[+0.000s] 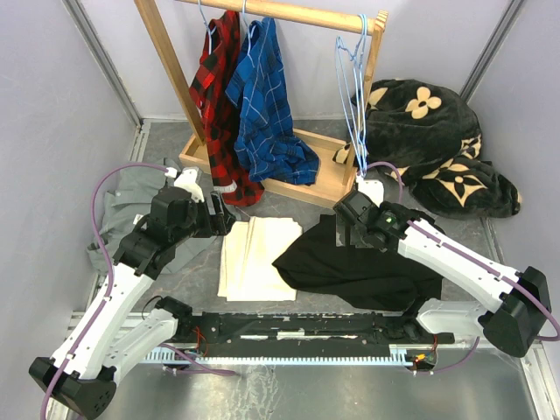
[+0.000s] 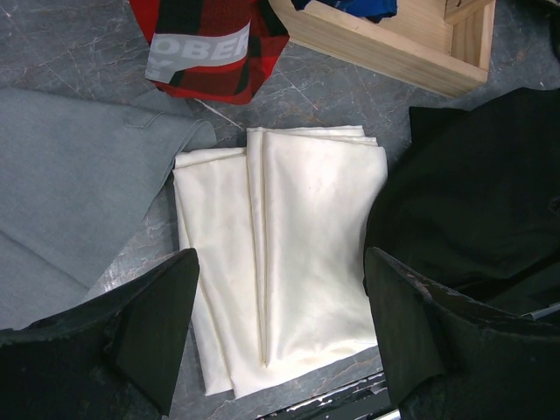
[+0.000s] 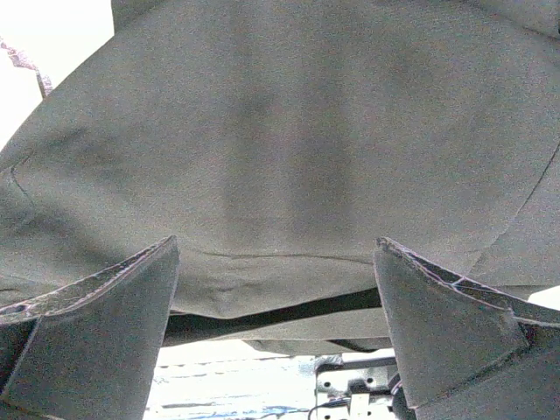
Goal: Place the shirt on the hanger
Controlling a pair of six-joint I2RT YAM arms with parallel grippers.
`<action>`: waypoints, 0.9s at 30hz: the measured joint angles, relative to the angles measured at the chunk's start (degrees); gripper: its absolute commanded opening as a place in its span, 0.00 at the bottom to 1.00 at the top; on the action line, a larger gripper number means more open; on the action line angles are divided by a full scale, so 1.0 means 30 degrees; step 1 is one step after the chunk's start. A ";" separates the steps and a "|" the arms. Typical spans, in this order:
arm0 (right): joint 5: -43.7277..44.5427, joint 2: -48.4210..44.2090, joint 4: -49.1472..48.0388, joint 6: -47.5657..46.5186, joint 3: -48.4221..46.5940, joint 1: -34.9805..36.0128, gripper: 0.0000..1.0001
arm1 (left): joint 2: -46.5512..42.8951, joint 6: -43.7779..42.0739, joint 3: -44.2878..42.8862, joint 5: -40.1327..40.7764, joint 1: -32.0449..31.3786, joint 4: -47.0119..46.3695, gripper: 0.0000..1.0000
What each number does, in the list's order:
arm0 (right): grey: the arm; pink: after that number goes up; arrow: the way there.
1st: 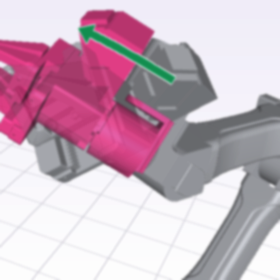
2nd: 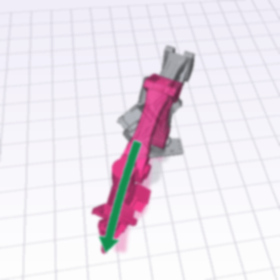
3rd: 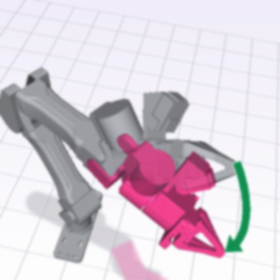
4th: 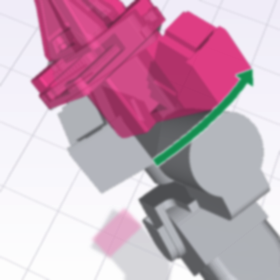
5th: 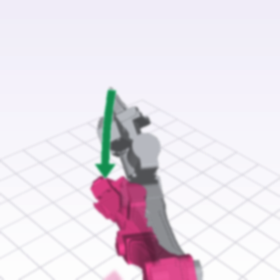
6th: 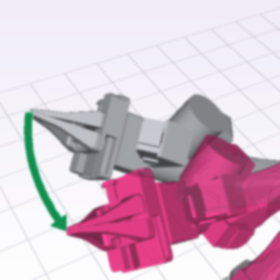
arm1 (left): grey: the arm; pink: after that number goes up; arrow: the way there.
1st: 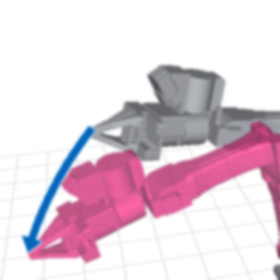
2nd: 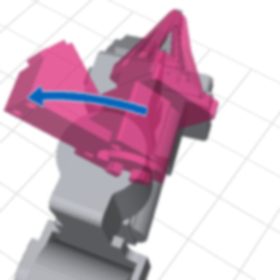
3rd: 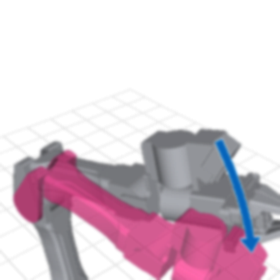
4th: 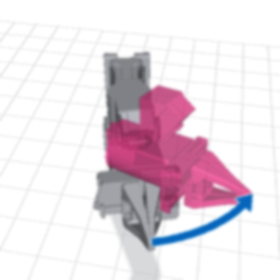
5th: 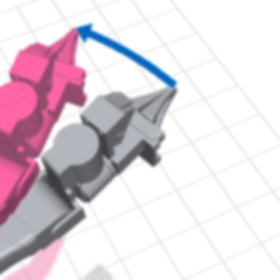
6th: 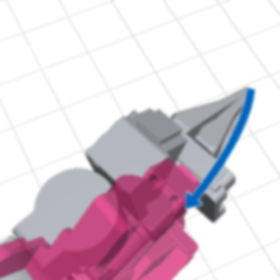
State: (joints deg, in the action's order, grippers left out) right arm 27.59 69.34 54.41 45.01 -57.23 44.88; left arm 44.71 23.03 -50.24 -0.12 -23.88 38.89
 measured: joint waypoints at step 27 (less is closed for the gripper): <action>-0.1523 -0.5880 -0.0066 -0.0022 0.2608 -0.7941 0.99 | 0.0007 0.0000 0.0000 0.0000 0.0000 0.0007 0.84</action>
State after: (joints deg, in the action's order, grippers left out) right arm 23.03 51.70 54.22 44.95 -49.41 21.06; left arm 44.73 23.03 -50.24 -0.12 -23.88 38.92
